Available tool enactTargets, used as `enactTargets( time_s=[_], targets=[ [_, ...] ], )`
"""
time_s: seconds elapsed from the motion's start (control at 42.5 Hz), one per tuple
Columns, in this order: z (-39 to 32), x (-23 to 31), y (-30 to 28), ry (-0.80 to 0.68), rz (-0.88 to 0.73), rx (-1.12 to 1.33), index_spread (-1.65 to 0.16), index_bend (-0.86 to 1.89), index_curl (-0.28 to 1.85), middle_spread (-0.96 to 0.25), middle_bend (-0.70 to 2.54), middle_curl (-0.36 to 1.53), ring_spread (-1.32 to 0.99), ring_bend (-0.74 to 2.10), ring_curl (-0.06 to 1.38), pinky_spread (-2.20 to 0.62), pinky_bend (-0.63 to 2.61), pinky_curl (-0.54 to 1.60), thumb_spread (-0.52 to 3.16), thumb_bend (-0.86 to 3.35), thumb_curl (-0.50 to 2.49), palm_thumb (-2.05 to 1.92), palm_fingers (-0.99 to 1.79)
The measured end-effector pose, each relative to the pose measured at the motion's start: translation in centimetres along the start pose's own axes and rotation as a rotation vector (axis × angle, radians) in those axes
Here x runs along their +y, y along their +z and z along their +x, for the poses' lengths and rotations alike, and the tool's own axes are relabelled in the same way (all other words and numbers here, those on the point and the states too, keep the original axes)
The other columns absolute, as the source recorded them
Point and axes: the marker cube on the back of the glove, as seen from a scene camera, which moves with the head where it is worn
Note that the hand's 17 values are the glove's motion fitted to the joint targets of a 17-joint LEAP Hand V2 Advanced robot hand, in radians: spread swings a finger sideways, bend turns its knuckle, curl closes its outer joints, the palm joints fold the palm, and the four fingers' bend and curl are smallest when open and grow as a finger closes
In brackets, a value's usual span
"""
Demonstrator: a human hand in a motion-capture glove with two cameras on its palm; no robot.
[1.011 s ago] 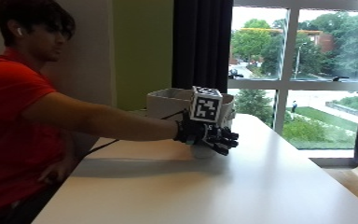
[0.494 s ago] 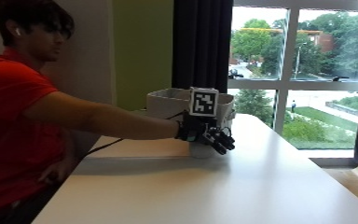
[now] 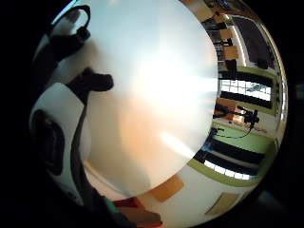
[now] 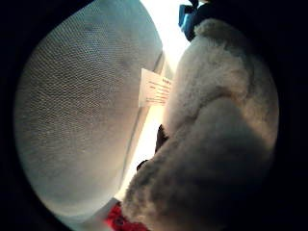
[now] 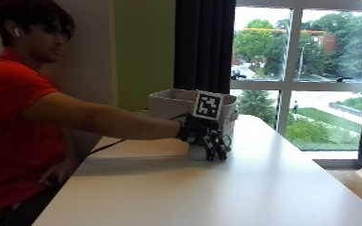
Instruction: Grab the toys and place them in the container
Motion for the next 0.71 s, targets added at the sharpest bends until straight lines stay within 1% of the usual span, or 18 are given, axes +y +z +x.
enactTargets(
  time_s=[0.024, 0.071, 0.165, 0.212, 0.259, 0.306, 0.376, 0.423, 0.447, 0.517, 0.541, 0.588, 0.635, 0.706],
  targets=[
    [0.0, 0.1, 0.0, -0.018, 0.001, -0.002, -0.44, 0.18, 0.39, -0.23, 0.25, 0.28, -0.24, 0.61, 0.38, -0.12, 1.06, 0.36, 1.21, 0.02, 0.38, 0.19, 0.45],
    [0.1, 0.1, 0.0, -0.019, 0.006, -0.013, -0.45, 0.15, 0.36, -0.25, 0.24, 0.28, -0.25, 0.63, 0.37, -0.16, 1.07, 0.36, 1.22, 0.01, 0.37, 0.19, 0.51],
    [0.7, -0.3, 0.3, 0.135, 0.023, 0.024, -0.46, 0.16, 0.34, -0.31, 0.32, 0.31, -0.29, 0.63, 0.36, -0.25, 1.07, 0.35, 1.25, 0.01, 0.38, 0.22, 0.68],
    [0.5, -0.2, 0.3, 0.111, 0.034, 0.017, -0.46, 0.16, 0.34, -0.34, 0.37, 0.33, -0.31, 0.64, 0.36, -0.28, 1.05, 0.35, 1.26, 0.02, 0.39, 0.25, 0.75],
    [0.5, -0.1, 0.3, 0.098, 0.044, 0.032, -0.46, 0.15, 0.34, -0.36, 0.38, 0.33, -0.32, 0.64, 0.36, -0.29, 1.05, 0.35, 1.26, 0.02, 0.39, 0.25, 0.74],
    [0.8, 0.0, 0.5, 0.101, 0.055, 0.063, -0.46, 0.14, 0.34, -0.38, 0.4, 0.34, -0.39, 0.75, 0.39, -0.32, 1.01, 0.34, 1.26, 0.04, 0.41, 0.31, 0.84],
    [0.0, 0.5, 0.6, -0.019, 0.072, 0.022, -0.45, 0.12, 0.32, -0.4, 0.39, 0.35, -0.43, 0.84, 0.41, -0.36, 1.0, 0.34, 1.24, 0.05, 0.44, 0.35, 0.9],
    [-0.2, 0.7, 0.8, -0.063, 0.089, 0.017, -0.44, 0.13, 0.32, -0.41, 0.43, 0.37, -0.44, 0.89, 0.44, -0.38, 0.98, 0.34, 1.19, 0.06, 0.47, 0.4, 0.97],
    [-0.1, 0.6, 0.9, -0.055, 0.099, 0.027, -0.44, 0.13, 0.32, -0.42, 0.45, 0.38, -0.45, 0.9, 0.44, -0.4, 0.98, 0.33, 1.16, 0.07, 0.49, 0.43, 1.0],
    [0.2, 0.2, 1.1, 0.045, 0.132, 0.056, -0.44, 0.15, 0.32, -0.44, 0.49, 0.41, -0.46, 0.94, 0.46, -0.41, 0.99, 0.34, 1.07, 0.08, 0.53, 0.48, 1.09],
    [0.2, 0.1, 1.2, 0.052, 0.146, 0.051, -0.44, 0.16, 0.32, -0.44, 0.51, 0.42, -0.46, 0.95, 0.47, -0.42, 0.99, 0.35, 1.04, 0.08, 0.55, 0.5, 1.1],
    [0.0, 0.3, 1.1, -0.011, 0.177, 0.03, -0.45, 0.18, 0.34, -0.45, 0.54, 0.44, -0.47, 0.97, 0.49, -0.43, 0.98, 0.35, 0.99, 0.07, 0.57, 0.52, 1.13],
    [0.0, 0.5, 1.1, -0.082, 0.207, 0.024, -0.46, 0.23, 0.36, -0.45, 0.61, 0.48, -0.46, 1.01, 0.51, -0.43, 0.95, 0.35, 0.94, 0.07, 0.59, 0.52, 1.22],
    [-0.1, 0.3, 1.0, -0.081, 0.235, 0.022, -0.46, 0.26, 0.39, -0.46, 0.7, 0.52, -0.46, 1.04, 0.52, -0.44, 0.93, 0.36, 0.88, 0.06, 0.62, 0.54, 1.25]
  ],
)
